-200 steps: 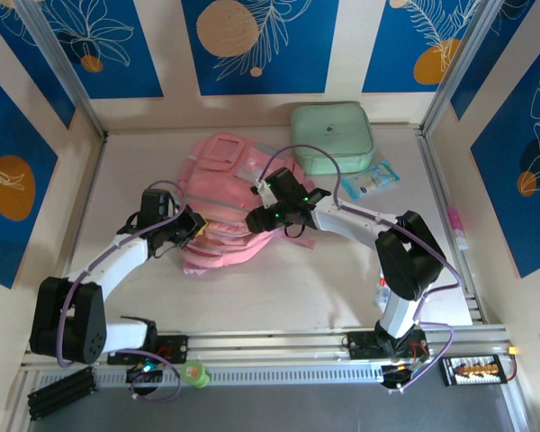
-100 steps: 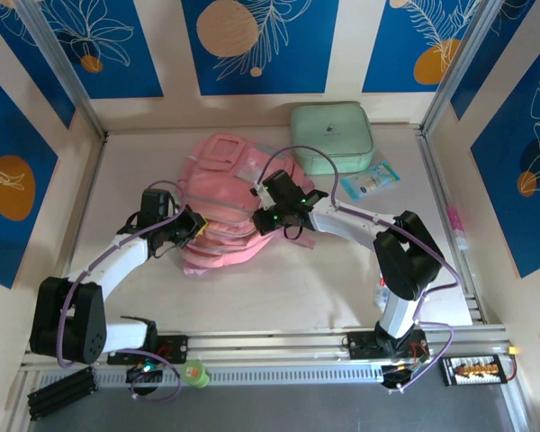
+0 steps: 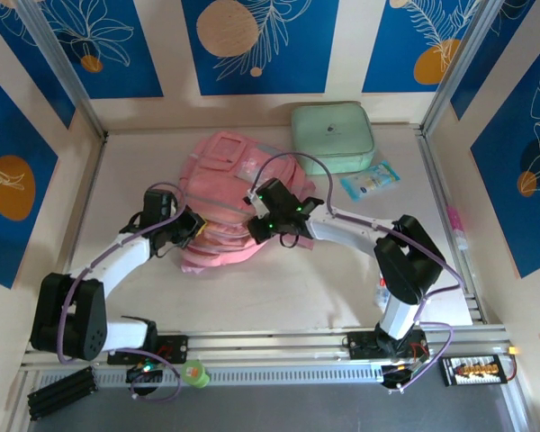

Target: Pack the student bag

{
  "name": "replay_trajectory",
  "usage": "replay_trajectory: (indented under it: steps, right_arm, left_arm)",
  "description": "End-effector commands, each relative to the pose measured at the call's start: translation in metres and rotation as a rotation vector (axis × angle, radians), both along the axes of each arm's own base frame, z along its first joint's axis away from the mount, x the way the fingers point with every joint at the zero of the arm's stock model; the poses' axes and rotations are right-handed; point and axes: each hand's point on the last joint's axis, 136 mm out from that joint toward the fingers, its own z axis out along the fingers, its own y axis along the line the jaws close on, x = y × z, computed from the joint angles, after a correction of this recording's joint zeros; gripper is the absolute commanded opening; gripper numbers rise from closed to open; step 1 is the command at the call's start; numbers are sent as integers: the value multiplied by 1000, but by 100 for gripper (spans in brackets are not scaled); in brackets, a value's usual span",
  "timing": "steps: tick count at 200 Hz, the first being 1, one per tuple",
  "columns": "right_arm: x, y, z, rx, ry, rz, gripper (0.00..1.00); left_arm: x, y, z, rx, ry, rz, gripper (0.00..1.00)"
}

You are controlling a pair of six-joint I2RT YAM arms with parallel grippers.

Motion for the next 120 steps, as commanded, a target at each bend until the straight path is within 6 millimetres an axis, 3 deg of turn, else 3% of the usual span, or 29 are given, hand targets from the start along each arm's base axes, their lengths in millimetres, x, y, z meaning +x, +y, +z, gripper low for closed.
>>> replay_trajectory:
  steps: [1, 39, 68, 92, 120]
  right_arm:
    - [-22, 15, 6, 24, 19, 68, 6]
    - [-34, 49, 11, 86, 55, 99, 7]
    - [-34, 58, 7, 78, 64, 69, 10]
    - [-27, 45, 18, 103, 73, -12, 21]
    - [-17, 14, 50, 191, 67, -150, 42]
  left_arm:
    - [16, -7, 9, -11, -50, 15, 0]
    - [18, -20, 8, -34, -50, -8, 0]
    - [18, -21, 11, -41, -57, -8, 0]
    - [12, -17, 15, -6, -64, -21, 0]
    - [-2, 0, 23, 135, -74, -53, 22]
